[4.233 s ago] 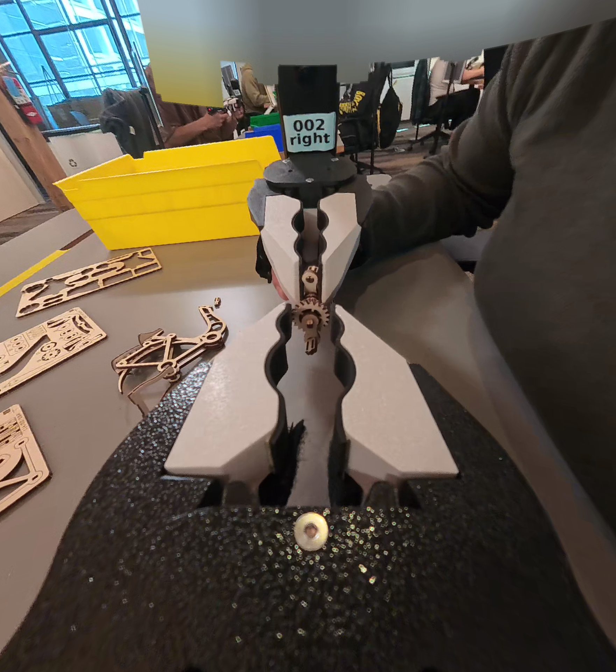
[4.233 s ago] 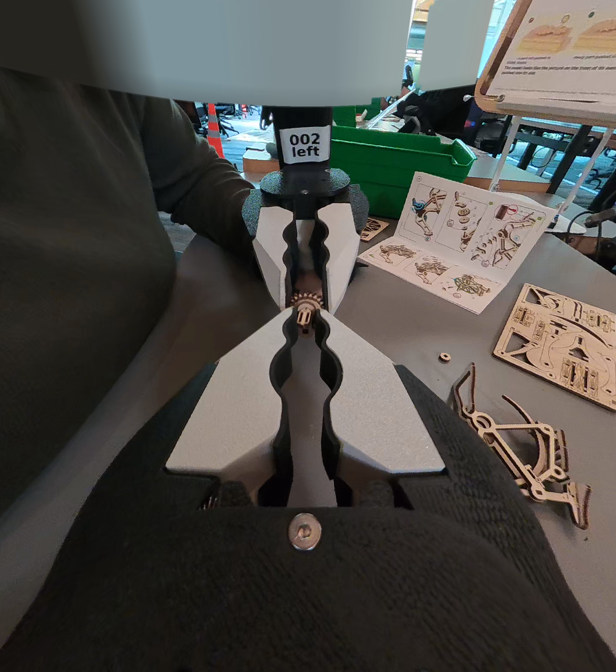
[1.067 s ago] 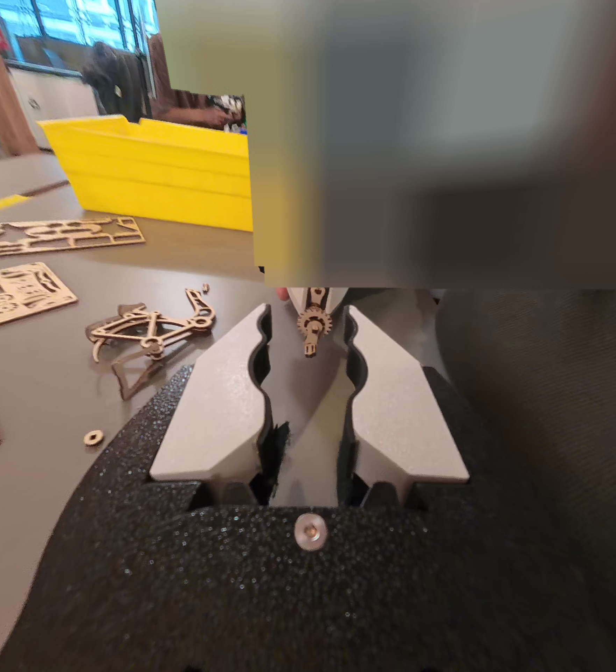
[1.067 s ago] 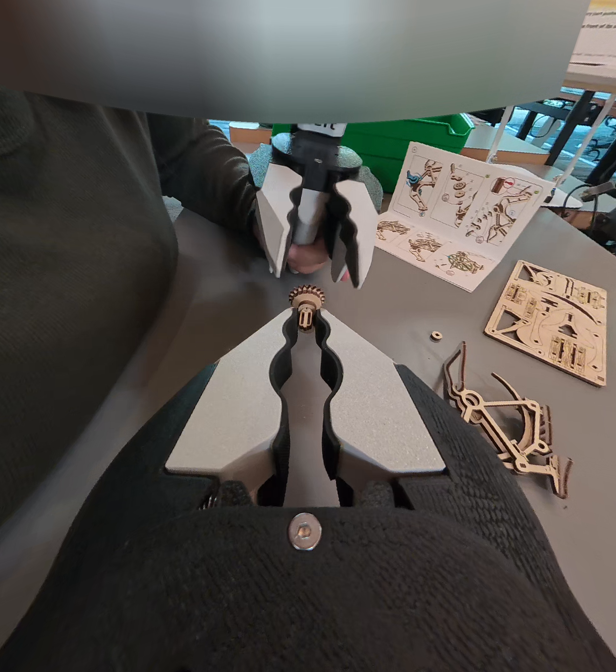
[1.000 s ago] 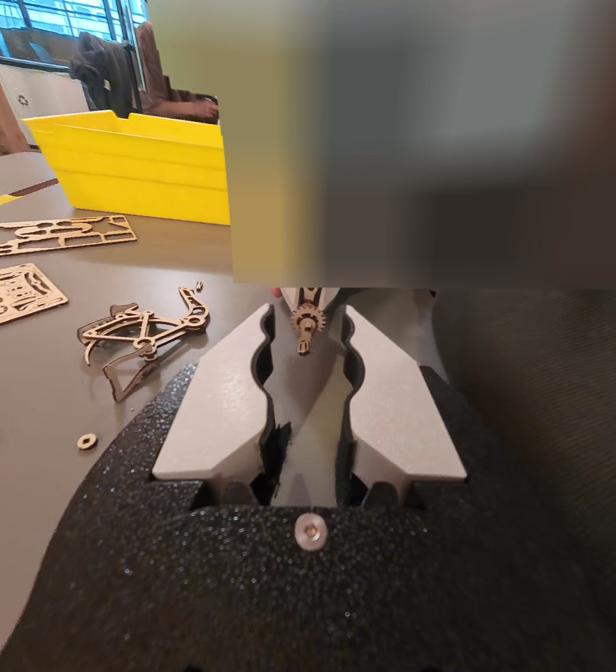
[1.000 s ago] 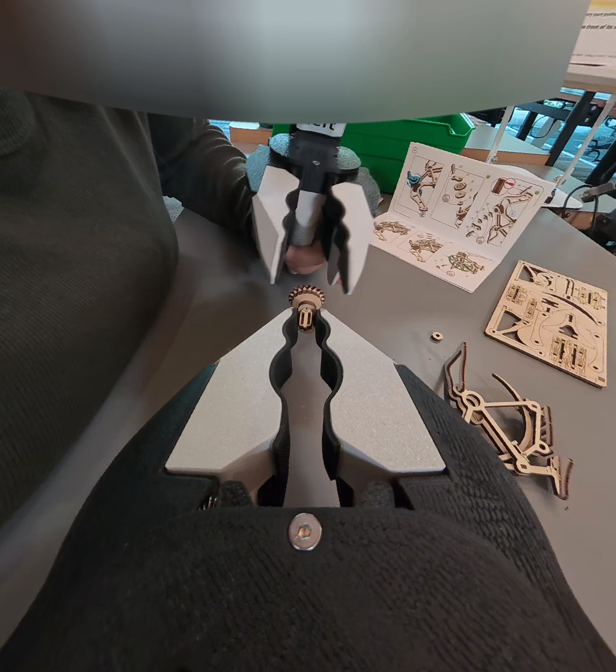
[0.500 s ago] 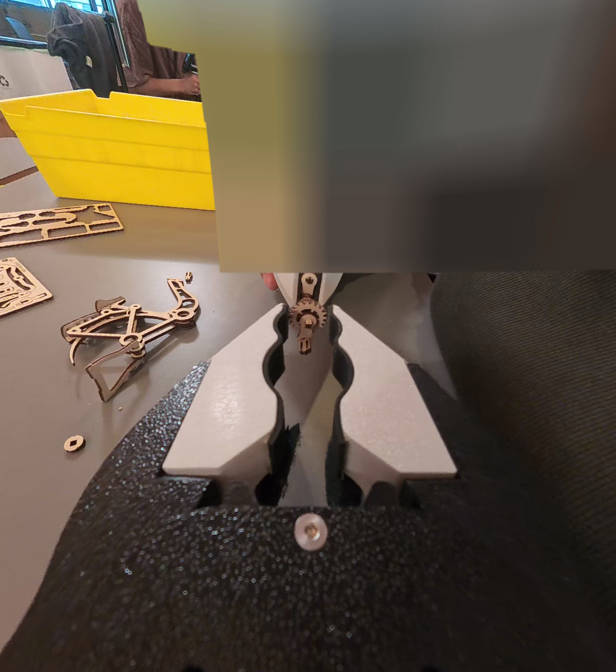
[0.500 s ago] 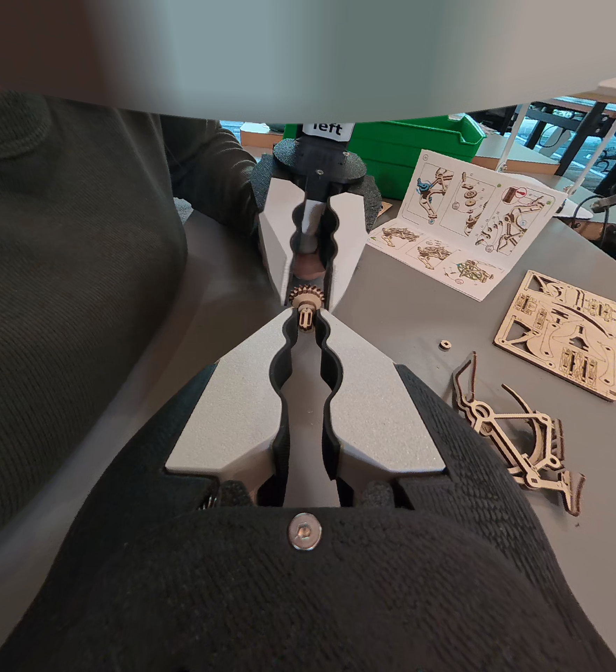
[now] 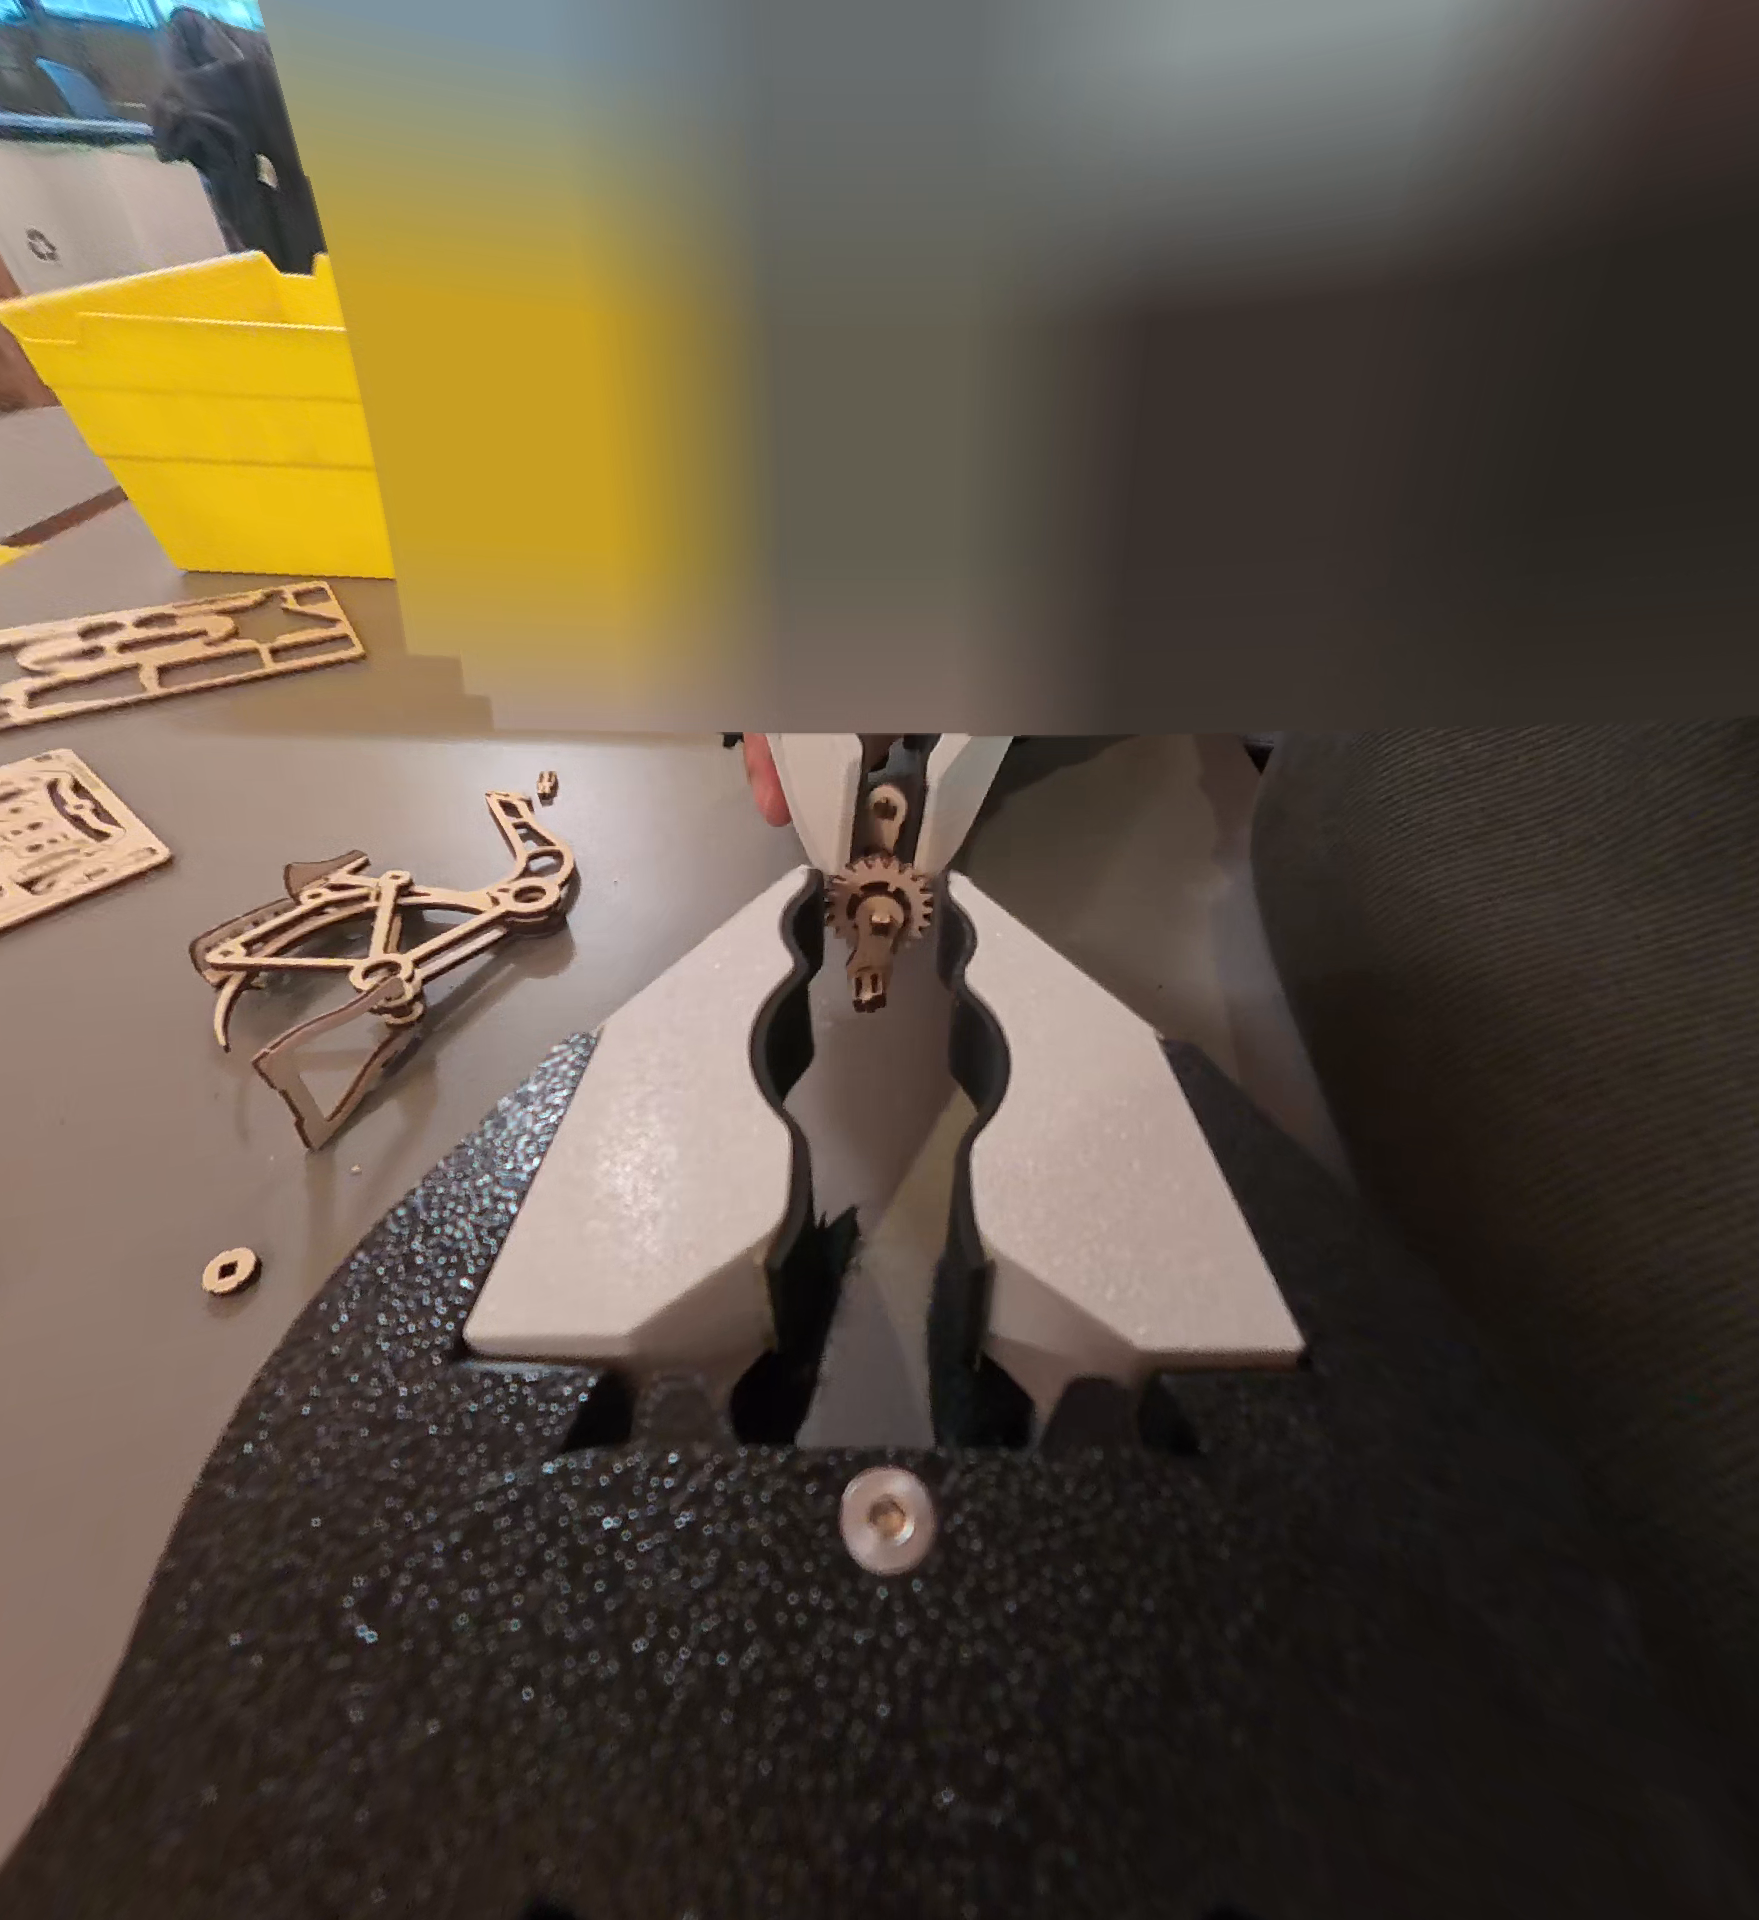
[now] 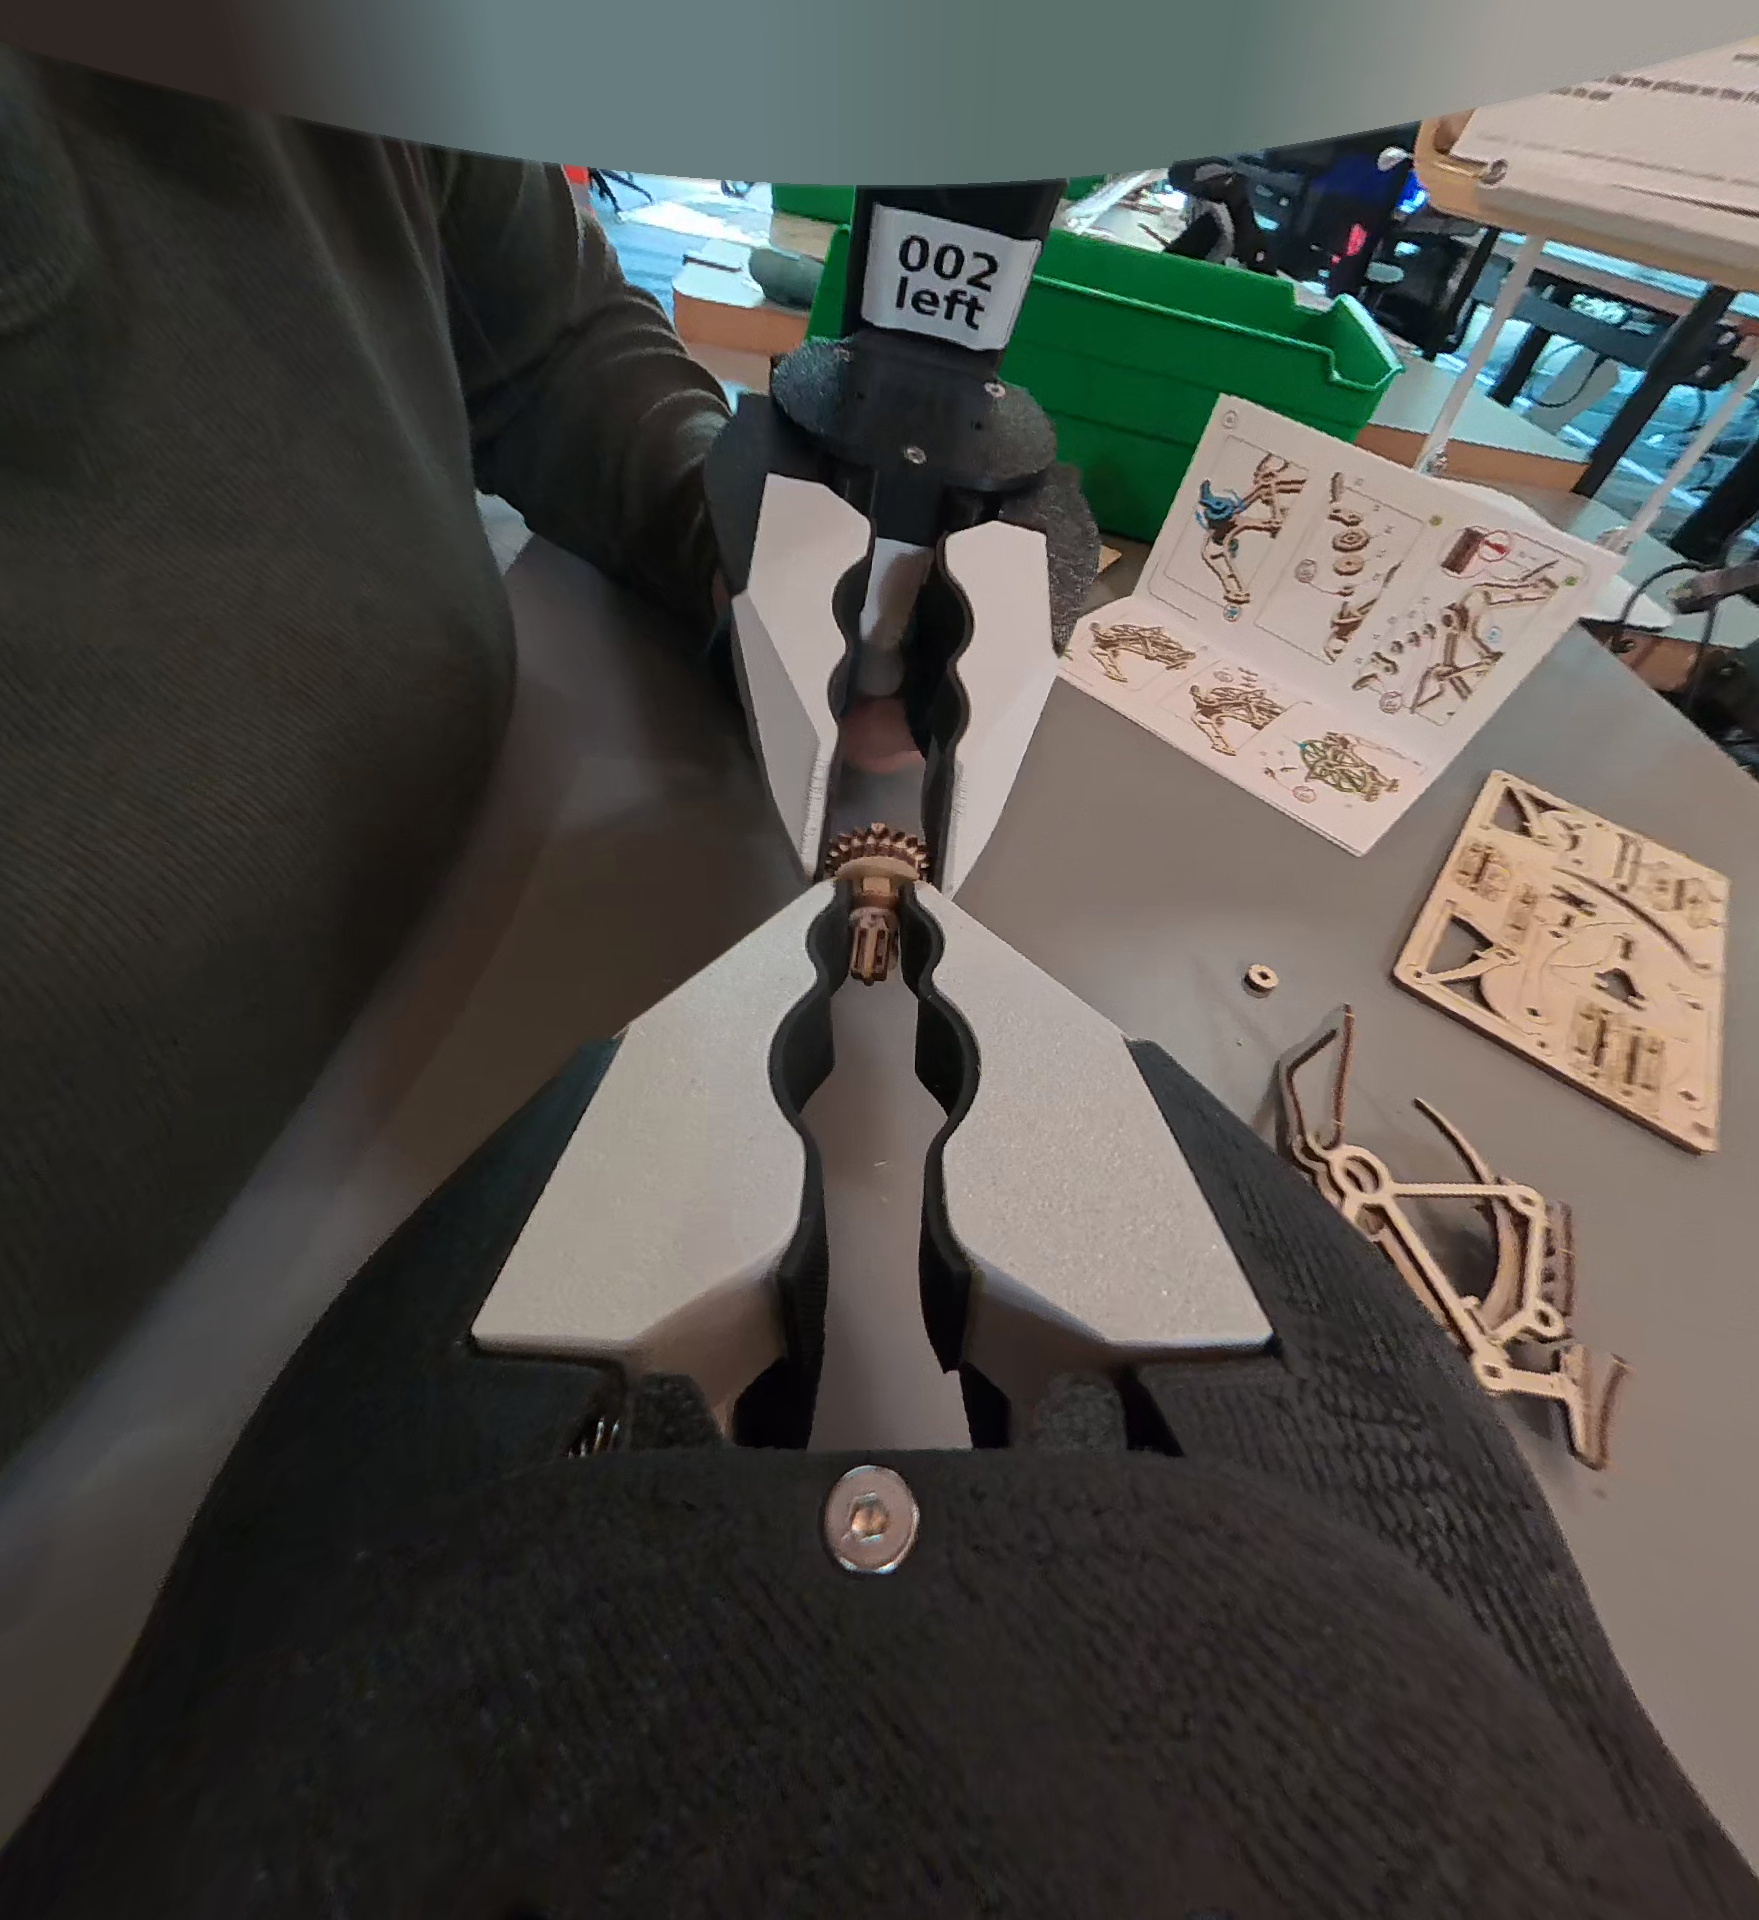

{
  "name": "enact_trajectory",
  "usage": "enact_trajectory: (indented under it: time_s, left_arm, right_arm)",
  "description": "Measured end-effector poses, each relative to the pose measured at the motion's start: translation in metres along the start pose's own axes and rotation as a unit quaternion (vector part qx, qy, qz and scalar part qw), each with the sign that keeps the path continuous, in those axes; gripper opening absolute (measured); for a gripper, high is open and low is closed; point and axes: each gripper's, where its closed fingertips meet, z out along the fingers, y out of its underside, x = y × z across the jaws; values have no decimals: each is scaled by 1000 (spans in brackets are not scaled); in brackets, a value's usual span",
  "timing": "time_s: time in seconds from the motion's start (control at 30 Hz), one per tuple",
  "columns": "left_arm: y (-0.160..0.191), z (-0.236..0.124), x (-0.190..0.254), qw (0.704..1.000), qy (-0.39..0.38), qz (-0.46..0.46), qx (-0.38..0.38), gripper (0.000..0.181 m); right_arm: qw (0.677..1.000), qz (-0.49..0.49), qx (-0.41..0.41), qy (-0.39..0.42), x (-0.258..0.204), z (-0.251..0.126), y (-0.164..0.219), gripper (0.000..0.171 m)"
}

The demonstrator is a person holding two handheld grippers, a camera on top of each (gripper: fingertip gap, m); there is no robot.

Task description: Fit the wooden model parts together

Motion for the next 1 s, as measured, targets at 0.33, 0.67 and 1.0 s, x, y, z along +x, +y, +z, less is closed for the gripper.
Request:
enact_trajectory:
  time_s: [0.33, 0.67, 1.0]
  left_arm:
    - [11, 3, 2, 998, -11, 40, -41, 15]
    - [23, -1, 9, 995, 2, 62, -81, 14]
    - [26, -4, 12, 992, 5, 76, -97, 12]
  right_arm:
    - [997, -46, -54, -4, -7, 4, 13, 7]
    - [997, -37, -69, -25, -16, 9, 19, 7]
    - [996, -28, -73, -32, -19, 12, 21, 7]
